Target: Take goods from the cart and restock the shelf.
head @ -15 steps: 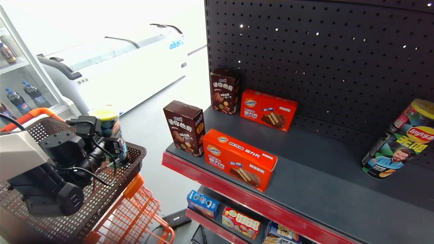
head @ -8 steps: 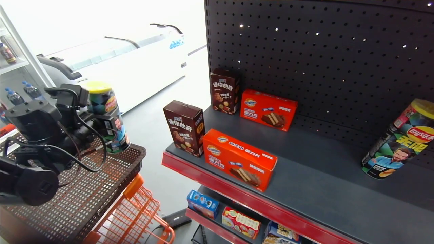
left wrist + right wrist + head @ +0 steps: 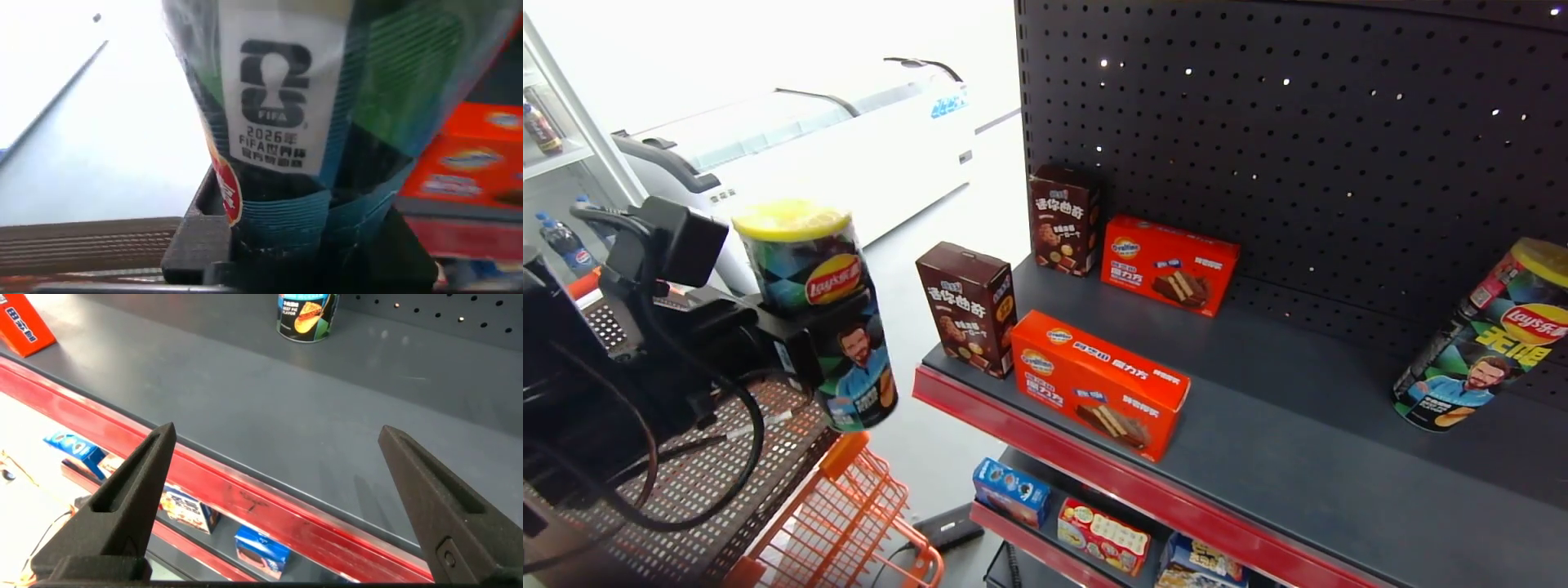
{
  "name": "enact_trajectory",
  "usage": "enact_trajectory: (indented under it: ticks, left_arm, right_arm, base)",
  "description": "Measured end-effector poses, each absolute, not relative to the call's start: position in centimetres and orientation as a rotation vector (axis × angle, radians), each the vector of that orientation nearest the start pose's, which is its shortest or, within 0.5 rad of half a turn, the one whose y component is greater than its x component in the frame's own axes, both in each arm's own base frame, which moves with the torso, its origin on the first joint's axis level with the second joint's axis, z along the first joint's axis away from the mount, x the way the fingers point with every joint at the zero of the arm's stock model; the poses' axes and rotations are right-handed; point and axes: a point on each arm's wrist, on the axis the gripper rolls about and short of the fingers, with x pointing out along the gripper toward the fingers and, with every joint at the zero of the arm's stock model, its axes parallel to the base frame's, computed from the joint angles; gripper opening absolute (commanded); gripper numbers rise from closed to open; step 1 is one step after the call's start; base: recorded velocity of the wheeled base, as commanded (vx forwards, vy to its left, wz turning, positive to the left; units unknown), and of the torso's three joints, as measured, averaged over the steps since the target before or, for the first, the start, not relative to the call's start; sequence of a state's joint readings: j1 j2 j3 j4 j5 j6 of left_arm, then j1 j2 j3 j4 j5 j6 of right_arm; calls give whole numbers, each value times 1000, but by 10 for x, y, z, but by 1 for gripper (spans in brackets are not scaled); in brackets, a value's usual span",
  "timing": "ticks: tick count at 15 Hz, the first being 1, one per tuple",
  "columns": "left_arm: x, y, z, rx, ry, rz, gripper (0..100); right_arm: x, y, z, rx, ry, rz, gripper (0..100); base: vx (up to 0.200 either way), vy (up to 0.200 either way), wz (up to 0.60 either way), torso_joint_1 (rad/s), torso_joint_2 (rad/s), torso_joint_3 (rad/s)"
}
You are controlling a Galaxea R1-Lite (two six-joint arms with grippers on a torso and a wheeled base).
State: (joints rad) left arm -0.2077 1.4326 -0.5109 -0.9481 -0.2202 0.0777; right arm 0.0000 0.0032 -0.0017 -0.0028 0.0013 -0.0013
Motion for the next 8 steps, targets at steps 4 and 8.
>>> enact_trajectory:
  ticks: [4,8]
  left_arm:
    - [184,-75,206,41,-44,-598,0]
    - [169,-82,200,48,-52,-723,0]
  right_arm:
    - [-23,0,76,-1,-1,1,100]
    - [-23,0,76,-1,-1,1,100]
  base:
    - [0,0,0,0,0,0]
    - [0,0,0,0,0,0]
